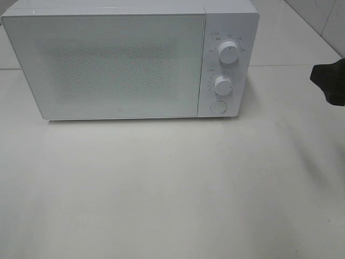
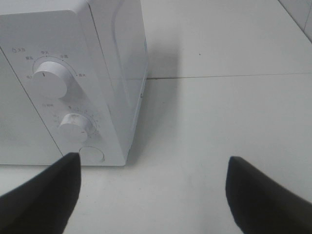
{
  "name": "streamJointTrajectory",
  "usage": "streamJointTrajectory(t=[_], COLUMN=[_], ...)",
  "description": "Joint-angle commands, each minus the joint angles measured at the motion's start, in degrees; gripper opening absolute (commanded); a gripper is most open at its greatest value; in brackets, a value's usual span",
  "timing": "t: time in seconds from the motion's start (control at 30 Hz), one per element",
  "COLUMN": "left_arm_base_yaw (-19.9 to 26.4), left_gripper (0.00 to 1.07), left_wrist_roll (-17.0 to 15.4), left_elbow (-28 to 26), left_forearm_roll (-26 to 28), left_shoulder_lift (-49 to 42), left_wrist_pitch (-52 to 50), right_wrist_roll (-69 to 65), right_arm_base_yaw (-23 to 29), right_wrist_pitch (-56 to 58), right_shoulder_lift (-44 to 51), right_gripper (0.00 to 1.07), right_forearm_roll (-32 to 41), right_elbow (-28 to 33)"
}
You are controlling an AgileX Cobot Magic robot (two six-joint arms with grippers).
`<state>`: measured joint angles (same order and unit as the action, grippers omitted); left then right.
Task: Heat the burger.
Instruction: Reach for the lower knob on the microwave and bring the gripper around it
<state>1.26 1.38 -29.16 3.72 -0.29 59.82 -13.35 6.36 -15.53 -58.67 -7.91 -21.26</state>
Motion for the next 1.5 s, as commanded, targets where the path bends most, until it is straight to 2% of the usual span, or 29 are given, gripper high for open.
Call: streamJointTrajectory(t=[0.03, 0.1, 0.4, 0.57, 0.63, 0.73, 0.8, 0.83, 0.87, 0.93, 1.0, 1.03, 1.1, 1.23, 1.3, 1.5], left_arm_base_yaw=[0.1, 0.1, 0.1, 0.1, 0.1, 0.1, 0.1, 0.1, 0.1, 0.1, 0.1, 0.1, 0.1, 0.1, 0.1, 0.1], left_gripper=[1.0, 1.0, 1.0, 1.0, 1.0, 1.0, 1.0, 1.0, 1.0, 1.0, 1.0, 1.0, 1.0, 1.0, 1.0, 1.0], left_wrist_roll=[-0.2, -0.2, -0.2, -0.2, -0.2, -0.2, -0.2, -0.2, -0.2, -0.2, -0.2, -0.2, -0.2, -0.2, -0.2, -0.2], left_elbow=[0.3, 0.3, 0.3, 0.3, 0.3, 0.3, 0.3, 0.3, 0.3, 0.3, 0.3, 0.3, 0.3, 0.3, 0.3, 0.3], left_forearm_roll=[0.6, 0.6, 0.6, 0.6, 0.6, 0.6, 0.6, 0.6, 0.6, 0.6, 0.6, 0.6, 0.6, 0.6, 0.6, 0.6], left_shoulder_lift=[-1.3, -1.3, -1.3, -1.3, -1.3, -1.3, -1.3, -1.3, -1.3, -1.3, -1.3, -1.3, -1.3, -1.3, -1.3, -1.3], left_wrist_pitch=[-0.4, -0.4, -0.4, -0.4, -0.4, -0.4, -0.4, -0.4, -0.4, -0.4, -0.4, -0.4, -0.4, -0.4, -0.4, -0.4], right_wrist_roll=[-0.1, 0.2, 2.5, 2.7, 7.0, 9.0, 14.1, 14.1, 16.7, 17.6, 19.1, 19.1, 19.4, 19.4, 20.4, 24.4], right_arm_base_yaw=[-0.4, -0.4, -0.3, 0.6, 5.6, 7.4, 12.9, 12.9, 16.0, 17.6, 21.8, 21.8, 26.4, 28.4, 32.4, 35.1], right_wrist_pitch=[-9.6, -11.4, -33.4, -37.6, -40.0, -40.5, -43.4, -43.4, -46.0, -47.4, -51.9, -51.9, -56.4, -58.2, -59.1, -59.1], right_shoulder_lift=[-3.3, -4.2, -15.3, -18.7, -21.7, -22.5, -24.9, -24.9, -26.5, -27.3, -29.7, -29.7, -32.3, -33.5, -35.4, -36.3], right_gripper=[0.76, 0.76, 0.76, 0.76, 0.76, 0.76, 0.76, 0.76, 0.76, 0.76, 0.76, 0.76, 0.76, 0.76, 0.76, 0.76], right_forearm_roll=[3.4, 4.5, 7.9, 11.1, 17.6, 19.6, 26.6, 26.6, 30.6, 32.8, 38.4, 38.4, 41.4, 41.7, 44.7, 48.1], right_elbow=[2.4, 3.0, 8.4, 9.6, 10.0, 10.0, 10.0, 10.0, 10.0, 10.0, 9.9, 9.9, 9.9, 9.9, 8.4, 5.8])
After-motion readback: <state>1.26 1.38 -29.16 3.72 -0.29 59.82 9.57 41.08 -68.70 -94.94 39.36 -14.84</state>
